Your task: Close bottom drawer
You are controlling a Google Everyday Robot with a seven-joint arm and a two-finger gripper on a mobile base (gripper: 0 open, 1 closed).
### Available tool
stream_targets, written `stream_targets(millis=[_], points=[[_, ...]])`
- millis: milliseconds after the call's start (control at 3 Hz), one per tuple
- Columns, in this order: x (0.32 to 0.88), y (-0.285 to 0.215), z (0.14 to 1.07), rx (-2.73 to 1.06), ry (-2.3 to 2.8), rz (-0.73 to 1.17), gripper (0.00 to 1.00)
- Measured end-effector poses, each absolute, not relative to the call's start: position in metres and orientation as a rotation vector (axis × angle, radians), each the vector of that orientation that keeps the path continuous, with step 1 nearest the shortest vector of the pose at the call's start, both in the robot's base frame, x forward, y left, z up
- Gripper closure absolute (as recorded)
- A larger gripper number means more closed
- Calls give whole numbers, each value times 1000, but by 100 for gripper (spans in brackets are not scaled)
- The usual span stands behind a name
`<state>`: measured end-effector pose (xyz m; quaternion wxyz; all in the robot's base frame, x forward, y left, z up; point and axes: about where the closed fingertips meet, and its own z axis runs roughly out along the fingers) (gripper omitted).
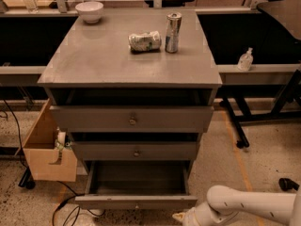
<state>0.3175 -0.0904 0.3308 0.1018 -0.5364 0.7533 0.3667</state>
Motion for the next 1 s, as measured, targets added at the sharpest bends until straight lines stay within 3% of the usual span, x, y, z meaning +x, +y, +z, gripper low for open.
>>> stream_targets(millis=[667, 1000], points=[[309, -91, 331, -1573, 2199, 1128, 0], [311, -95, 323, -1542, 2158, 1139, 18]])
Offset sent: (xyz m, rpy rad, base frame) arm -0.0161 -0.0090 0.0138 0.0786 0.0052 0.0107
